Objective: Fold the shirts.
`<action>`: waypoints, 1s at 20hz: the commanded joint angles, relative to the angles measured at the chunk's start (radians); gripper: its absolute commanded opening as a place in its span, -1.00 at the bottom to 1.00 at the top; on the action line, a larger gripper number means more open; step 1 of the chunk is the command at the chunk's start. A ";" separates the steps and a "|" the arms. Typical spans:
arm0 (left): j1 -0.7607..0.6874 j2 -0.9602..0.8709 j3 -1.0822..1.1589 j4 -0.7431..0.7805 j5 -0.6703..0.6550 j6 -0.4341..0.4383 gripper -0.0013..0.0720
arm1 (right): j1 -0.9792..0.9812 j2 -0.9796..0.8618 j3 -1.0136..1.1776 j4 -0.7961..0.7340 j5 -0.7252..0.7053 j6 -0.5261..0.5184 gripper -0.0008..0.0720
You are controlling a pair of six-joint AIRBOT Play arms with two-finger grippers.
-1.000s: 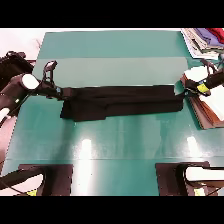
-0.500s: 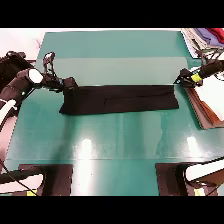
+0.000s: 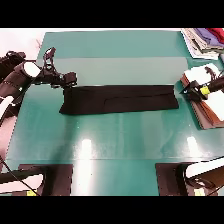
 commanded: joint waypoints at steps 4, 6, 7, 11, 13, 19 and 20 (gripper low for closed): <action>-0.121 -0.036 0.005 -0.045 0.058 -0.001 -0.90 | 0.046 -0.106 -0.062 0.156 -0.051 -0.059 0.49; -0.171 -0.094 0.022 -0.058 0.059 -0.006 -0.90 | 0.098 -0.117 -0.039 0.160 -0.064 -0.079 -0.15; -0.196 -0.129 0.041 -0.058 0.061 -0.006 -0.91 | 0.118 -0.114 -0.023 0.160 -0.063 -0.094 -0.42; -0.283 -0.294 0.192 -0.065 0.063 -0.006 -0.91 | 0.143 -0.026 0.074 0.163 -0.032 -0.098 -0.94; -0.315 -0.381 0.278 -0.080 0.055 -0.006 -0.91 | 0.154 0.048 0.127 0.200 0.011 -0.081 -0.94; -0.372 -0.583 0.475 -0.097 0.026 -0.022 -0.91 | 0.313 0.232 0.307 0.234 0.012 0.026 -0.94; -0.376 -0.602 0.491 -0.120 0.030 -0.028 -0.91 | 0.357 0.241 0.339 0.232 0.011 0.039 -0.94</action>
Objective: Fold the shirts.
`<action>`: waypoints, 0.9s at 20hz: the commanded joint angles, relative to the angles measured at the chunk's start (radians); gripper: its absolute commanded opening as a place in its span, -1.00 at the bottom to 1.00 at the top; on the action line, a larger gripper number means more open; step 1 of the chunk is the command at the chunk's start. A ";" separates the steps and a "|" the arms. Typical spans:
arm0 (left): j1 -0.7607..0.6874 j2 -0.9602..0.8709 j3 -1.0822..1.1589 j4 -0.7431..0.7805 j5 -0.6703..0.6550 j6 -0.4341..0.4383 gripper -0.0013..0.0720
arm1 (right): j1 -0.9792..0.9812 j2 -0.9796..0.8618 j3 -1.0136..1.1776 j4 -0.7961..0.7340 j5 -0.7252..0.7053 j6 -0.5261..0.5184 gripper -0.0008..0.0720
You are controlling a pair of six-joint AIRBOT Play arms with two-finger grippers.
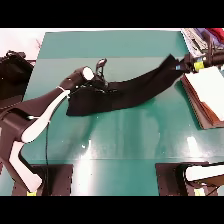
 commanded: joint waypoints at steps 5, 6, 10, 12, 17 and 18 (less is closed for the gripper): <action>-0.032 -0.121 0.104 -0.067 0.027 -0.016 -0.91 | 0.284 0.055 0.190 0.007 -0.040 0.090 -0.94; -0.032 -0.121 0.105 -0.067 0.036 -0.017 -0.91 | 0.315 0.055 0.194 0.008 -0.054 0.090 -0.94; -0.024 -0.116 0.120 -0.062 0.018 -0.018 -0.91 | 0.402 0.047 0.196 0.007 -0.075 0.091 -0.94; 0.016 -0.099 0.175 -0.027 -0.040 -0.018 -0.91 | 0.436 0.037 0.196 0.009 -0.111 0.090 -0.94; 0.238 0.107 0.279 0.211 -0.186 -0.018 -0.91 | 0.606 -0.042 0.196 0.119 -0.244 0.052 -0.94; 0.288 0.158 0.287 0.225 -0.203 -0.018 -0.91 | 0.662 -0.076 0.197 0.172 -0.301 0.016 -0.94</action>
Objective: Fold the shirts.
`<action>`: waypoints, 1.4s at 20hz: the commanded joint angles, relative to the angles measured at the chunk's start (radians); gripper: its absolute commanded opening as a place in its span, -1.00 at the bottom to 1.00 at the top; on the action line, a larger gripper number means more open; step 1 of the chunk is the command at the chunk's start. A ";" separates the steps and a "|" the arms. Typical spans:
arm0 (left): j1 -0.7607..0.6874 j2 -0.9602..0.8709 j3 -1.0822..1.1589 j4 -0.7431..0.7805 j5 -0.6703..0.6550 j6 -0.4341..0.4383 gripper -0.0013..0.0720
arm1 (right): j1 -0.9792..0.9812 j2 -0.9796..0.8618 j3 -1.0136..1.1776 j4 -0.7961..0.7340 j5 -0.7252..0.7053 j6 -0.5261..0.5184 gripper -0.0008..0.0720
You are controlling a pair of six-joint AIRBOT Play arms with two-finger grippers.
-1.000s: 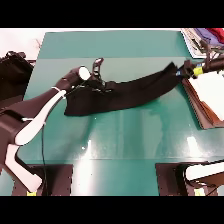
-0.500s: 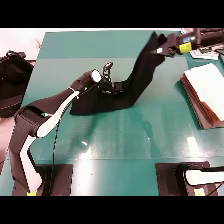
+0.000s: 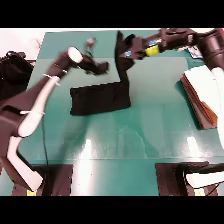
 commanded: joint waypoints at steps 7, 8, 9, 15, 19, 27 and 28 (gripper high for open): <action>0.296 0.340 0.047 0.140 -0.152 0.037 -0.90 | 0.359 -0.332 0.182 0.151 -0.234 -0.148 0.09; 0.296 0.346 0.047 0.138 -0.166 0.058 -0.90 | 0.334 -0.319 0.160 0.122 -0.209 -0.148 0.08; 0.291 0.348 0.047 0.137 -0.178 0.069 -0.90 | 0.300 -0.294 0.119 0.078 -0.188 -0.143 0.08; 0.238 0.346 0.046 0.135 -0.184 0.091 -0.90 | -0.050 -0.112 -0.269 -0.250 -0.108 -0.002 0.10; 0.184 0.342 0.044 0.134 -0.153 0.115 -0.90 | -0.205 -0.108 -0.439 -0.239 -0.117 0.028 0.71; 0.164 0.342 0.044 0.129 -0.172 0.114 -0.90 | -0.117 -0.277 -0.497 0.116 -0.194 -0.068 0.71; 0.164 0.342 0.044 0.128 -0.177 0.114 -0.90 | -0.092 -0.299 -0.493 0.172 -0.208 -0.087 0.71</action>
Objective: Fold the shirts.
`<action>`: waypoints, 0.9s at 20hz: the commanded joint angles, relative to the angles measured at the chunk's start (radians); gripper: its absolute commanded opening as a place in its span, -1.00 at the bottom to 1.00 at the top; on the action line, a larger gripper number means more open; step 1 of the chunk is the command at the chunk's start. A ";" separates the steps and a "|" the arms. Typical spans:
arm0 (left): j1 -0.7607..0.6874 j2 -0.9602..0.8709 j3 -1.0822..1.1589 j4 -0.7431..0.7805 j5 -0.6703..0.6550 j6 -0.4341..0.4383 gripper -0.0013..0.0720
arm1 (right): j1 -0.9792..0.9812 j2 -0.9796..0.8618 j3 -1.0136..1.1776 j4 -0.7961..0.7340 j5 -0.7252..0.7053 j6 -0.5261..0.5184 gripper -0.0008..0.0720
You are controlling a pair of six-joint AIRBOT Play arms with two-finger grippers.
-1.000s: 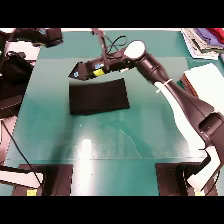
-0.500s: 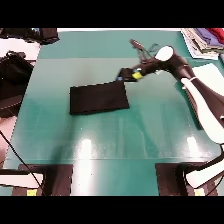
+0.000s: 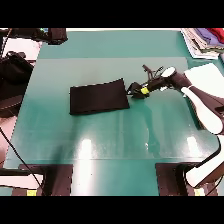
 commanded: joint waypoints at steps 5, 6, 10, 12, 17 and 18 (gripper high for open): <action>-0.003 0.000 0.000 -0.019 -0.024 0.000 -0.90 | 0.171 -0.175 0.177 0.191 -0.073 -0.070 0.23; -0.003 0.000 0.000 -0.027 -0.028 0.000 -0.90 | 0.183 -0.187 0.214 0.178 -0.091 -0.070 -0.13; -0.032 0.000 0.000 -0.034 -0.030 0.002 -0.91 | 0.162 -0.187 0.368 0.006 -0.092 -0.014 -0.94; -0.080 0.000 0.000 -0.019 -0.022 0.009 -0.91 | 0.091 -0.158 0.451 -0.124 -0.051 0.063 -0.94; -0.192 0.000 0.000 -0.020 0.041 0.028 -0.90 | -0.206 -0.028 0.613 -0.350 0.047 0.139 -0.94; -0.207 0.000 0.000 -0.020 0.052 0.027 -0.90 | -0.279 0.000 0.628 -0.364 0.048 0.142 -0.94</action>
